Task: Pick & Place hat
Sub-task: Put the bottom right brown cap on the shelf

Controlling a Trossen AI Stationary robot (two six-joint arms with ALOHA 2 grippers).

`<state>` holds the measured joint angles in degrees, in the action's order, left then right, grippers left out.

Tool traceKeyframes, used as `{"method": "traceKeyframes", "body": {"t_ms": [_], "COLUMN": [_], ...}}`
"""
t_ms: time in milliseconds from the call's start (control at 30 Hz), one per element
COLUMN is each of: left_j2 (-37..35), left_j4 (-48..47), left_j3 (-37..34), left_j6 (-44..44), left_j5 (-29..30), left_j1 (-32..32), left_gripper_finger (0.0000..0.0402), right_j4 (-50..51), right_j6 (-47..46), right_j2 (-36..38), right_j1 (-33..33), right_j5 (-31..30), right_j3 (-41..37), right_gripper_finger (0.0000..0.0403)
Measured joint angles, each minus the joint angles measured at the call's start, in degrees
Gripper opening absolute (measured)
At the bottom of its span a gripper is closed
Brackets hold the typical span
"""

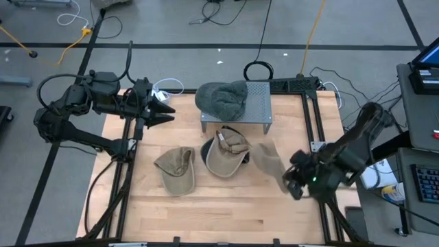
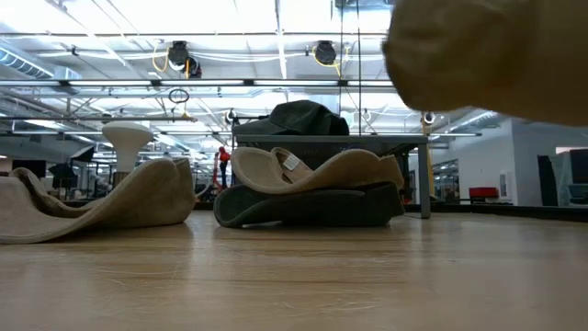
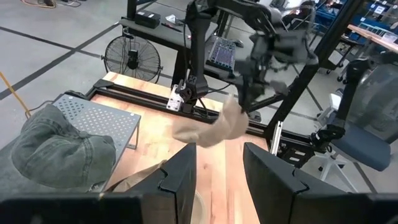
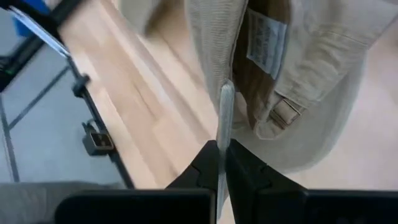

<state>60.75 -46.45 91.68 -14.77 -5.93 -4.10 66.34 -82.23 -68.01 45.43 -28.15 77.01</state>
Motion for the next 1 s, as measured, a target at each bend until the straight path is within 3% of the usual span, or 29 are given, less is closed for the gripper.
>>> {"method": "traceKeyframes", "body": {"t_ms": [200,533,800,1000], "left_j2": [0.00,0.00,0.00,0.52], "left_j4": [0.08,3.66,12.96,19.88], "left_j3": [0.00,0.00,0.00,0.00], "left_j6": [-0.07,0.93,-0.72,-3.16], "left_j5": [0.05,0.46,0.45,0.40], "left_j1": [0.00,0.00,0.00,0.02], "left_gripper_finger": [0.0136,0.0136,0.0136,0.0136], "right_j4": [-4.01,-28.57,-46.60,-56.41], "right_j6": [17.20,54.93,77.88,84.37], "right_j2": [7.24,14.97,16.25,15.05], "right_j1": [-4.25,-10.06,-15.44,-21.73], "right_j5": [-4.42,-4.57,8.50,19.76], "right_j3": [0.00,0.00,0.02,0.07], "right_gripper_finger": [0.0004,0.0004,0.0004,0.0004]}}
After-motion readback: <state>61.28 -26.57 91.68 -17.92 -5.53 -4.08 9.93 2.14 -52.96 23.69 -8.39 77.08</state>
